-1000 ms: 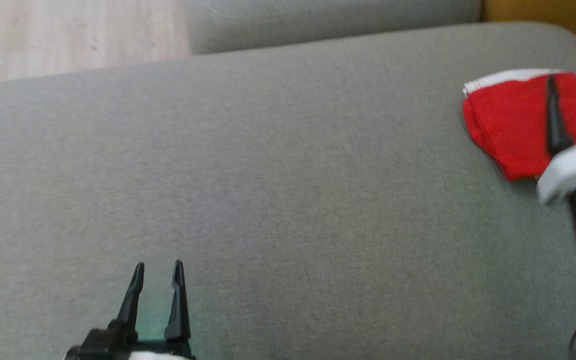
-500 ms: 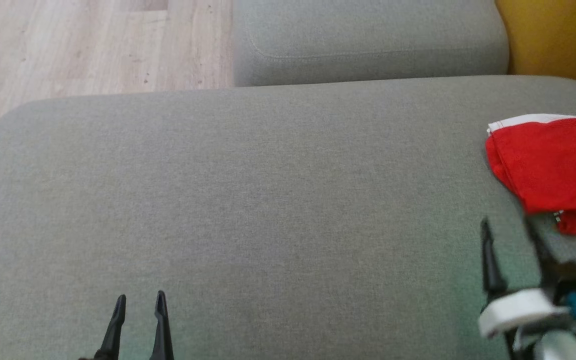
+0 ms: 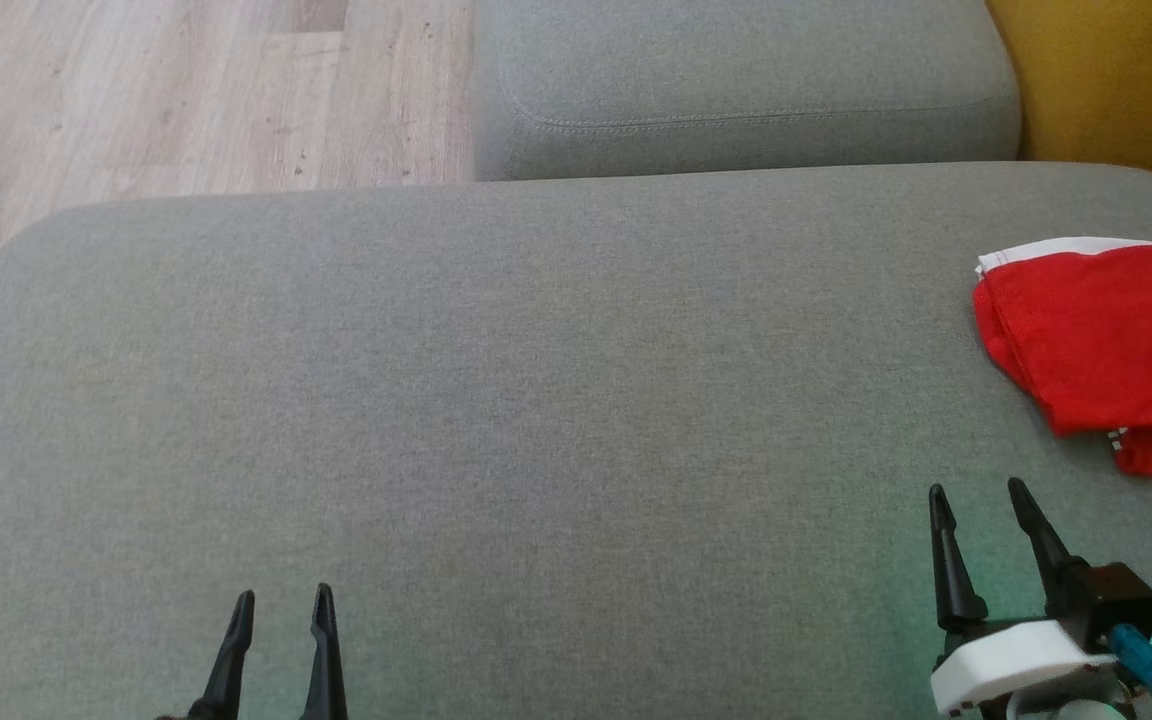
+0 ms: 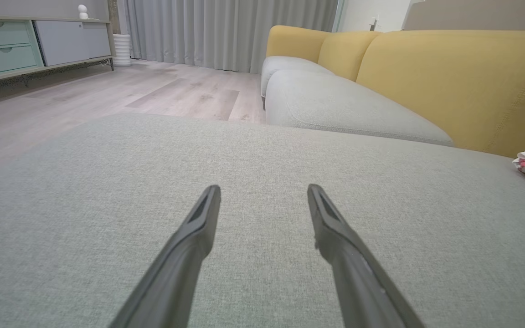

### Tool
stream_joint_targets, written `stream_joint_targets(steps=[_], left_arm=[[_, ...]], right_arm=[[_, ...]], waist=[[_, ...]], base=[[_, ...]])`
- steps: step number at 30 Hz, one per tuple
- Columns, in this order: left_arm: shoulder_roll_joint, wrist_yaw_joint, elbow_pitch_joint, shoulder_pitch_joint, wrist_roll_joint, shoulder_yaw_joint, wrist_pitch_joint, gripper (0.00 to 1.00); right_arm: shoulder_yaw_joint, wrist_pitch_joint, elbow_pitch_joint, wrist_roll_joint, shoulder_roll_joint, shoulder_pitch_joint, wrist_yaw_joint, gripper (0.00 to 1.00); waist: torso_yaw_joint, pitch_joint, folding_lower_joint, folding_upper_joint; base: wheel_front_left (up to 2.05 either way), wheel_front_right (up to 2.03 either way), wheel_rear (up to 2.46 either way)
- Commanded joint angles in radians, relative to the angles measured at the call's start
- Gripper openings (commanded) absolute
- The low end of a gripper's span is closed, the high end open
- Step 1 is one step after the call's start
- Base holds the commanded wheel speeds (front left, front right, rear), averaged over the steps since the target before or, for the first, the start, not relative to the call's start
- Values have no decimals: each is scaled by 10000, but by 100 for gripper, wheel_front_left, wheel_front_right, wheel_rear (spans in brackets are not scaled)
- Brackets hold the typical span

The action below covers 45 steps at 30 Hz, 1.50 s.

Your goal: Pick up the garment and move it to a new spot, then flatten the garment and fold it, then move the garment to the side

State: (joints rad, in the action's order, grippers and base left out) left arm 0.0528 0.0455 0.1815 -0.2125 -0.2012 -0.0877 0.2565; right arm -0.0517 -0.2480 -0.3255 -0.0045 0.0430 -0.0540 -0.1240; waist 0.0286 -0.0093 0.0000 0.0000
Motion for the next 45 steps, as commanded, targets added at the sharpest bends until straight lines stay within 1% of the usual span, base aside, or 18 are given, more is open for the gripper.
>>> stream_joint_targets(steps=[1,4,6,7,9,12,45], left_arm=[[-26,74,-239,367,47,404,53,100],[-26,90,-211,405,34,405,53,100],[-26,178,-164,401,-74,365,53,100],[0,176,107,8,-65,15,0,0],[-10,166,391,-12,-78,-47,-5,0],[-9,181,436,40,-388,-25,-70,0],[53,357,504,874,-4053,431,-961,0]], right_arm=[[265,-134,422,75,74,162,-67,100],[297,-135,517,70,73,118,-67,100],[316,-135,564,82,73,98,-67,100],[67,0,225,50,0,-21,0,0],[72,26,-62,63,-6,-28,2,0],[3,147,-162,386,-6,57,0,0],[-120,1025,143,4536,15,418,-17,0]], waist=[[-23,-8,0,0],[-41,-21,0,0],[-57,-39,0,0],[-57,-38,0,0],[-59,-40,0,0],[-65,-37,0,0],[-123,5,0,0]], base=[[0,0,0],[0,0,0],[0,0,0],[0,0,0],[0,0,0],[0,0,0],[0,0,0]])
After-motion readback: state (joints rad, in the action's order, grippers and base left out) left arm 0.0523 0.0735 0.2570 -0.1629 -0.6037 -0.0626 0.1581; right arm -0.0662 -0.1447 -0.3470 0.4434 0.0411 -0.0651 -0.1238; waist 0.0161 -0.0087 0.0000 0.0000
